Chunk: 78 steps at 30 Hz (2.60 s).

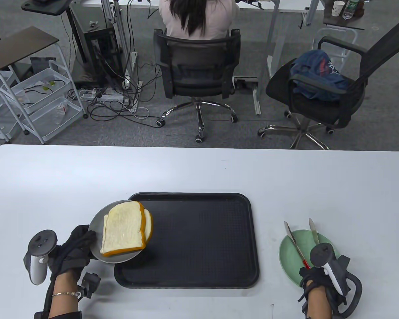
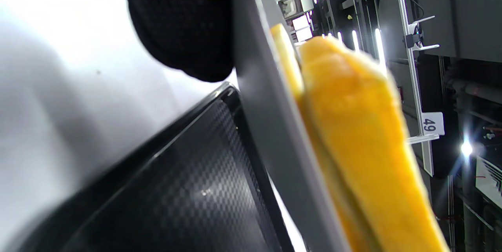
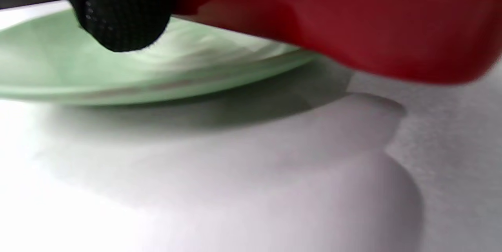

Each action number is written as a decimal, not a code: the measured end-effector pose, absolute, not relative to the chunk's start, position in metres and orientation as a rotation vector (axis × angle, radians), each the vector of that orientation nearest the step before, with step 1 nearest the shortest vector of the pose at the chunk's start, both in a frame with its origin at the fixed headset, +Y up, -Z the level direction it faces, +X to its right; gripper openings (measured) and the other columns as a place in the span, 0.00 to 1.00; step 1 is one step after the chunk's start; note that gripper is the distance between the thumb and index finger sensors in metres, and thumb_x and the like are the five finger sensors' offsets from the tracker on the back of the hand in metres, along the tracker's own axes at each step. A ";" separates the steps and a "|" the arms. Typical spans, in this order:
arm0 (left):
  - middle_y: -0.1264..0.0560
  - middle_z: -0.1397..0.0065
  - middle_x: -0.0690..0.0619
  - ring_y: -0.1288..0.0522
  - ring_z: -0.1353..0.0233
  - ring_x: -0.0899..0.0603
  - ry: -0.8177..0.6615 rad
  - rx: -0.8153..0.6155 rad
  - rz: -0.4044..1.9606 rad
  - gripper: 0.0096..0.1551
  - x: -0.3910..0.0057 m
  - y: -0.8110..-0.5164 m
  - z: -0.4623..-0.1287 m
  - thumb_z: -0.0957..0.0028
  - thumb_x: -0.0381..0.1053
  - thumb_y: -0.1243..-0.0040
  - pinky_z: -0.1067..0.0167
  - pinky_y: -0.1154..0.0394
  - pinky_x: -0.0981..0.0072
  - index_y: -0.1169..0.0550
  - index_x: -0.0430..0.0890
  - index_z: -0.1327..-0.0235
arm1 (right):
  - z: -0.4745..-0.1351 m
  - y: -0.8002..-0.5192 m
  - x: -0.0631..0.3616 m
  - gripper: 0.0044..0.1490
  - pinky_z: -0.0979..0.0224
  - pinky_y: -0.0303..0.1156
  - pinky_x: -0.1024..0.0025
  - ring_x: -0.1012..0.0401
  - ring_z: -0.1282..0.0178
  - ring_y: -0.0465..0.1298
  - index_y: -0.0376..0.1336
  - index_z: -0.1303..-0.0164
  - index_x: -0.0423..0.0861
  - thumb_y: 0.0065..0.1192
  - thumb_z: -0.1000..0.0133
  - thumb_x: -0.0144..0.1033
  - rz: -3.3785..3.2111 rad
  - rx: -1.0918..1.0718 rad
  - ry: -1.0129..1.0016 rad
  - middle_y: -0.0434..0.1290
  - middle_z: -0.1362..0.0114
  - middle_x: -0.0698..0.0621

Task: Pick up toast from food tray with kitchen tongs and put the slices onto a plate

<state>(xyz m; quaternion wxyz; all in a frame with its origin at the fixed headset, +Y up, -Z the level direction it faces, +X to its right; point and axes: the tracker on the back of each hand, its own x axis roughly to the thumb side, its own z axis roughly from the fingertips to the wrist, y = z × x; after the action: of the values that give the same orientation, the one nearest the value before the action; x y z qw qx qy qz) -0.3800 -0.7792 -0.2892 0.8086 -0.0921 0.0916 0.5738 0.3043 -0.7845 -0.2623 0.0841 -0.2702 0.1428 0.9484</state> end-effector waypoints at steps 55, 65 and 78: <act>0.23 0.34 0.39 0.13 0.49 0.44 0.142 -0.188 1.247 0.28 -0.378 -0.774 -0.290 0.24 0.45 0.54 0.52 0.12 0.72 0.41 0.33 0.17 | -0.269 -0.752 0.066 0.63 0.39 0.52 0.24 0.29 0.27 0.38 0.35 0.25 0.37 0.64 0.52 0.56 2.864 0.525 -0.068 0.38 0.20 0.31; 0.24 0.32 0.37 0.14 0.47 0.43 0.205 -0.169 1.243 0.30 -0.382 -0.777 -0.290 0.24 0.44 0.55 0.50 0.12 0.71 0.44 0.31 0.17 | -0.268 -0.765 0.064 0.63 0.39 0.51 0.23 0.28 0.28 0.37 0.35 0.25 0.36 0.64 0.52 0.57 2.866 0.611 -0.024 0.37 0.20 0.30; 0.35 0.26 0.31 0.17 0.37 0.40 0.424 -0.077 1.301 0.36 -0.409 -0.790 -0.281 0.23 0.41 0.59 0.39 0.13 0.70 0.57 0.24 0.17 | -0.268 -0.768 0.060 0.63 0.39 0.51 0.23 0.28 0.28 0.36 0.34 0.25 0.36 0.63 0.51 0.57 2.829 0.643 0.034 0.36 0.20 0.30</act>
<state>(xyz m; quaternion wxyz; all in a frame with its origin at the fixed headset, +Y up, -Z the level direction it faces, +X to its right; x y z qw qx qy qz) -0.4093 -0.7898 -0.2809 0.7742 -0.0357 0.1958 0.6008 0.0597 -0.7676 -0.2675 0.1200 0.2200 0.0116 0.9680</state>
